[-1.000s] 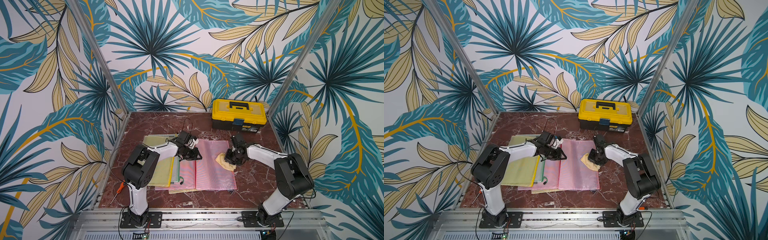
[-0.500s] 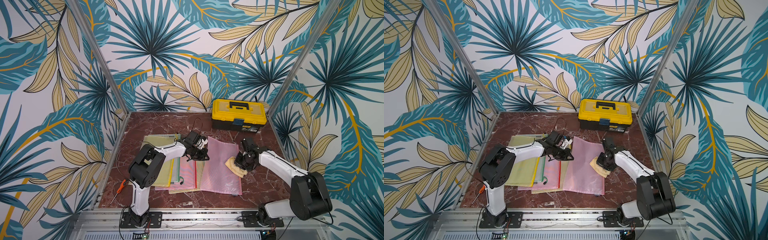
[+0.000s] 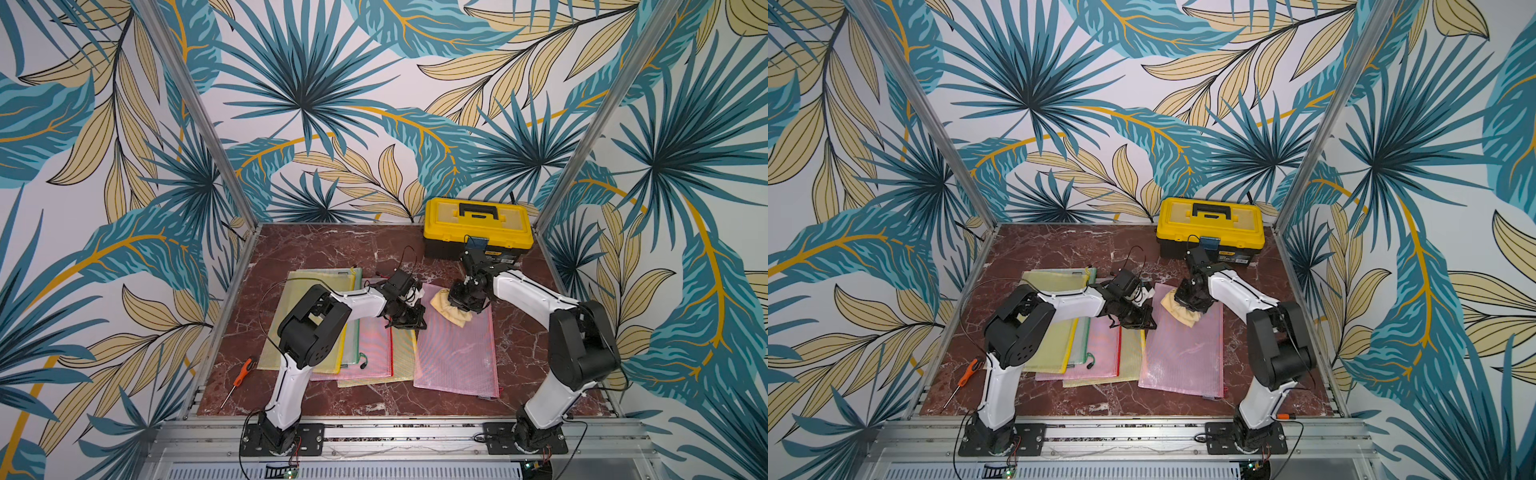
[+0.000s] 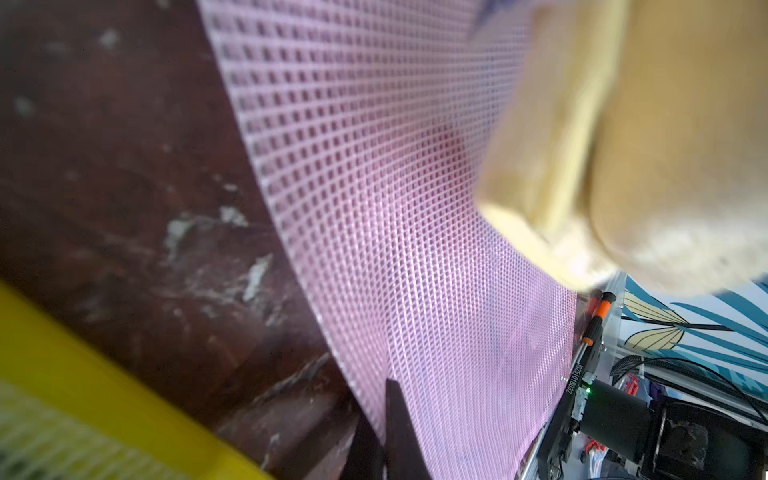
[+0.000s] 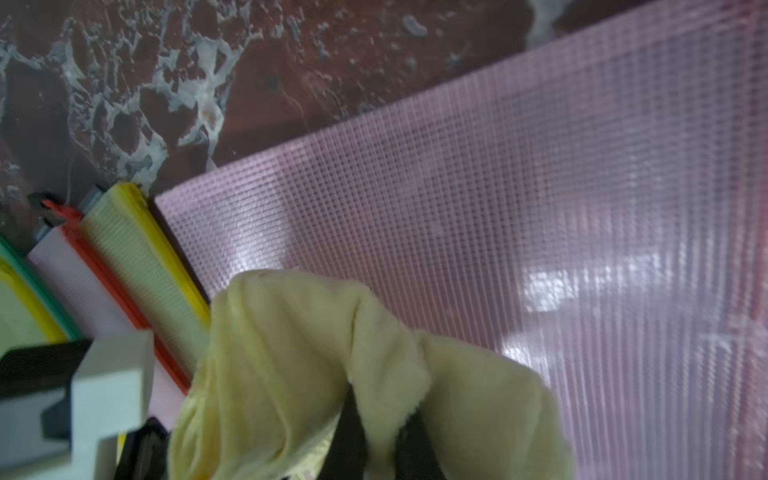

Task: Wipe the document bag
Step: Wipe the dirt from the document bag.

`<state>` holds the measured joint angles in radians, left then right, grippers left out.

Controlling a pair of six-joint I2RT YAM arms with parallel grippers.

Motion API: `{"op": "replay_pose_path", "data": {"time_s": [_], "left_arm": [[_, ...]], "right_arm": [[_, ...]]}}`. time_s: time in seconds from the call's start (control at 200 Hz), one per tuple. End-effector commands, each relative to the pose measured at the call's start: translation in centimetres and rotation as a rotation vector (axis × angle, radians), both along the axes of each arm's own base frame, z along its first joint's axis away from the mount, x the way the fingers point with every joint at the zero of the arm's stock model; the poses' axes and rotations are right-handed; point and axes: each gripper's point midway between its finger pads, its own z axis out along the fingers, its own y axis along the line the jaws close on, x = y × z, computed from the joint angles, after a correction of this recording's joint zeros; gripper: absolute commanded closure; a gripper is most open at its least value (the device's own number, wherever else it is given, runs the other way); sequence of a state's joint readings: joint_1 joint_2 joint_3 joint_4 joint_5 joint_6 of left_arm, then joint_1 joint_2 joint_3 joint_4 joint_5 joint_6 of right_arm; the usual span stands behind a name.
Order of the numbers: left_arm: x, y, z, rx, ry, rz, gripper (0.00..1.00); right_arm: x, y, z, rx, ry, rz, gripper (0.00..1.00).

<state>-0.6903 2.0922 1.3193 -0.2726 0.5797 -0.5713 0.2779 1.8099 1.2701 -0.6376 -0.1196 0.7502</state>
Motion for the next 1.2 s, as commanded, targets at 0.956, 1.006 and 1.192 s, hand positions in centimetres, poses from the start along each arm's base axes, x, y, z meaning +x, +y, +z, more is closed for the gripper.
{"op": "replay_pose_path", "data": {"time_s": [0.956,1.006,1.192], "left_arm": [[0.2,2.1,-1.6,0.064,0.004,0.041,1.0],[0.2,2.1,-1.5,0.065,0.004,0.043,1.0],[0.3,2.2,-1.4,0.068,-0.002,0.048,1.0]], "right_arm": [[-0.4,3.3,-2.2,0.01,0.071,0.034,1.0],[0.1,3.8,-2.7,0.036,0.07,0.023,1.0],[-1.2,-1.3,-4.0,-0.028,0.131,-0.043,1.0]]}}
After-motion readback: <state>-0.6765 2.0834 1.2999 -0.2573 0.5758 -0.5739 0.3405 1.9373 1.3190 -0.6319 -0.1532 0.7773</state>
